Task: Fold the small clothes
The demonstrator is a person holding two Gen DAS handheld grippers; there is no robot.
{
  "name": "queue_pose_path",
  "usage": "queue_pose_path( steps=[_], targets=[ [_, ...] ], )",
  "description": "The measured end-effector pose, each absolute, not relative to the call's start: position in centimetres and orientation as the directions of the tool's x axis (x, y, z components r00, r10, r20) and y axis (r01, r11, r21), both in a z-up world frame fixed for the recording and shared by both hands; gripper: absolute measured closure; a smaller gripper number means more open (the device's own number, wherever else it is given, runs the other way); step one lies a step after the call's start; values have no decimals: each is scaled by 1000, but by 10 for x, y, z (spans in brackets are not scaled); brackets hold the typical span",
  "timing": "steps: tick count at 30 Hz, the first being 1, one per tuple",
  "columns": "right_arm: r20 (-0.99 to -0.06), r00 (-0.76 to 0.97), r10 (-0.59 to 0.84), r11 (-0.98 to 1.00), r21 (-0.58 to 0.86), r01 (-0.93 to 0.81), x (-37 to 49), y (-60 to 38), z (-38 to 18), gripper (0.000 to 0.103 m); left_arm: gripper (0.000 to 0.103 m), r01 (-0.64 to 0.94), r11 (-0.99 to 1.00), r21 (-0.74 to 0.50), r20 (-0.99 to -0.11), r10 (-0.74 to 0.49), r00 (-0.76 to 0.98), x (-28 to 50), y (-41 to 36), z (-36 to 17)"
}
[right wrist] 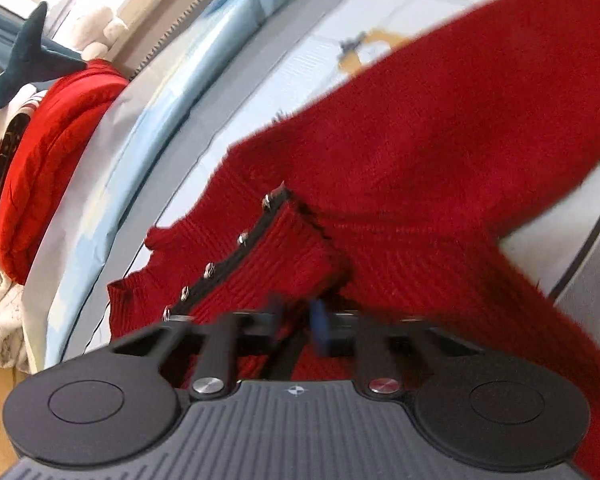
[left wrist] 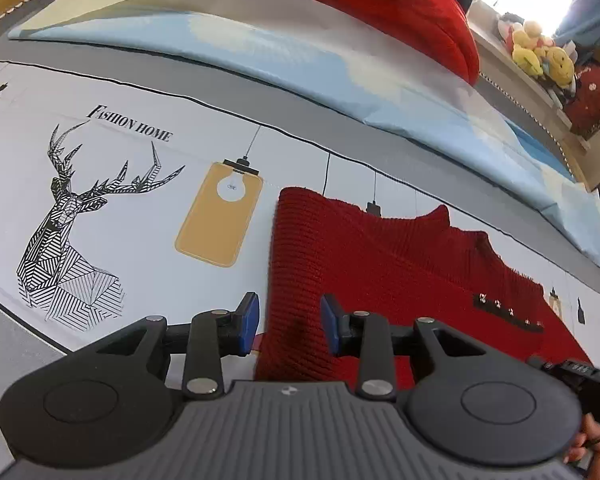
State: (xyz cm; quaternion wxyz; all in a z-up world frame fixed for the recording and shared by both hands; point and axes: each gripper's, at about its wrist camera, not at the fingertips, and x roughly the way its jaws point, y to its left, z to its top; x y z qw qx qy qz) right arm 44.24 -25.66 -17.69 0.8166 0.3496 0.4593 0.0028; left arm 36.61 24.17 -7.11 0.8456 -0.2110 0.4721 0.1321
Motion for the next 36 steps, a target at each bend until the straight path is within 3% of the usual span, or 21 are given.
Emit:
queue_pose_path(
  steps=[7,8,12,14,16,17,18,20,22,24,26,29,34,36],
  targets=[
    [-581,774,251,805,569,165,424,-259,-106,97,65,-393,894,-214,-865,13,501,369,230,-83],
    [-599,770,221,818,544,189,424,-264,-106,97,65,-386,898,-213,-868,8,496,370,227,-86],
    [-814,565,131,842,393,371,437,-284,-145,88,65,-353,908,-227,-890,-46,453,372,215,-109],
    [-805,585,94,819,397,414,429,-290,-144,88,69,-352,922,-158,-918,-7,396,372,211,-126],
    [-755,635,161,825,456,333,430,-286,-134,87,68,-373,921,-115,-930,32,365,370,213,-136],
    [-721,655,226,816,508,277,431,-284,-131,82,70,-383,918,-101,-931,48,361,370,213,-135],
    [-699,655,286,800,550,238,434,-283,-131,70,72,-383,920,-84,-929,67,364,369,211,-131],
    [-723,597,348,780,576,243,442,-284,-143,58,72,-366,926,-97,-915,62,400,367,208,-123],
    [-818,502,281,816,479,323,445,-288,-160,59,72,-341,935,-95,-917,51,396,368,204,-125],
    [-844,500,194,849,400,345,445,-290,-162,62,72,-356,931,-83,-934,51,353,368,206,-134],
    [-837,516,183,866,386,319,445,-291,-150,61,72,-376,924,-67,-939,69,338,369,208,-130],
    [-794,578,186,875,401,270,441,-300,-124,57,72,-323,943,-83,-889,76,451,367,202,-108],
    [-778,611,151,877,390,281,436,-329,-108,54,67,-436,892,-118,-945,34,325,361,227,-145],
    [-777,615,132,872,387,301,431,-344,-107,54,70,-407,912,-56,-924,106,367,360,222,-128]
  ],
)
